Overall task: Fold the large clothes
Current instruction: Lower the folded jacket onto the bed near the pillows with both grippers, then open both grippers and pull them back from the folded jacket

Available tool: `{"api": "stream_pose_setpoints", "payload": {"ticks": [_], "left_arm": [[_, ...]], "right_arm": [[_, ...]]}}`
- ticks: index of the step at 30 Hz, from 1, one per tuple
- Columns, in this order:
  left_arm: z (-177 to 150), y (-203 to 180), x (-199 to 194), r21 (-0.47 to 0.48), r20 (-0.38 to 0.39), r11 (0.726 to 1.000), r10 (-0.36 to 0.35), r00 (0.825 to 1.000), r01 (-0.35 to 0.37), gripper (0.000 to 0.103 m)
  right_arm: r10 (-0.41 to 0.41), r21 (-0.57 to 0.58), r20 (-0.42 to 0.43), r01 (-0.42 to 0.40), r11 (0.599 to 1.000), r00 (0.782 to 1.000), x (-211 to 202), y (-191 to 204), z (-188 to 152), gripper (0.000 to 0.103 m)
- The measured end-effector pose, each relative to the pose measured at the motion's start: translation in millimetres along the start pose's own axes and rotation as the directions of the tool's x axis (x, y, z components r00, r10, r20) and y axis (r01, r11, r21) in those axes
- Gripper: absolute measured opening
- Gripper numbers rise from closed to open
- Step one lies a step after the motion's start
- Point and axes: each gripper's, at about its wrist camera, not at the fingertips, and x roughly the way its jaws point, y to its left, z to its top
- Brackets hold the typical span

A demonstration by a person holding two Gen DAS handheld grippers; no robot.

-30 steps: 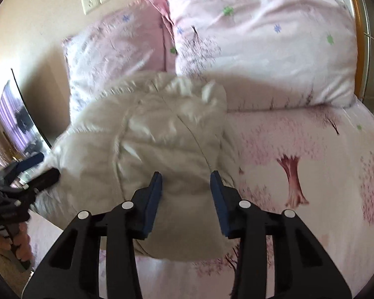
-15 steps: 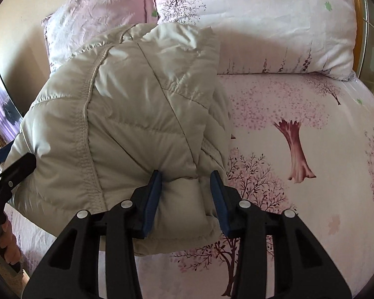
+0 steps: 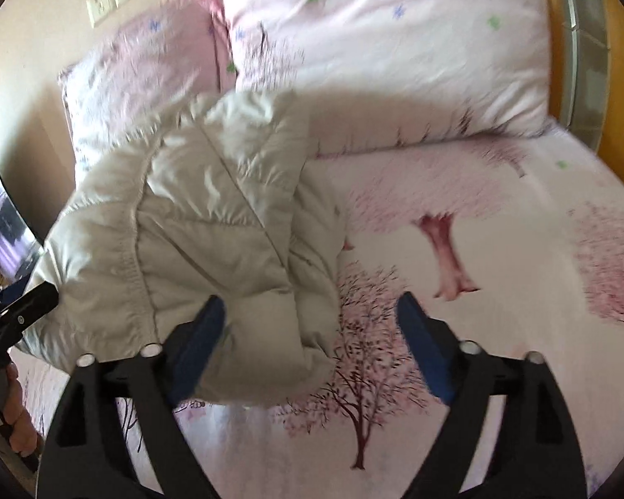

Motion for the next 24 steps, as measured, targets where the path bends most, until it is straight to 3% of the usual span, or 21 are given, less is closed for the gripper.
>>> {"api": "stream_pose_setpoints", "payload": {"ticks": [2, 7, 12, 19, 24], "left_arm": [[-5, 6, -12, -0.019, 0.015, 1.0, -0.002, 1.0, 0.002, 0.101], [-24, 16, -40, -0.031, 0.016, 0.999, 0.038, 0.999, -0.037, 0.101], [-47, 18, -62, -0.039, 0.012, 0.993, 0.116, 0.993, -0.115, 0.101], [-79, 8, -76, 0.008, -0.032, 0.967, 0.255, 0.966, -0.255, 0.101], [-88, 5, -73, 0.006, -0.103, 0.974, 0.226, 0.969, -0.226, 0.101]], "right_arm": [[-0.039, -0.008, 0.05, 0.039, 0.999, 0.998, -15, 0, -2, 0.102], [-0.146, -0.051, 0.103, 0.152, 0.987, 0.984, -48, 8, -11, 0.102], [-0.106, -0.122, 0.092, 0.117, 0.986, 0.99, -65, 27, -25, 0.102], [-0.045, -0.137, -0.035, 0.04, 0.99, 0.998, -67, 47, -54, 0.102], [-0.082, -0.197, -0.081, 0.064, 0.978, 0.993, -68, 60, -70, 0.102]]}}
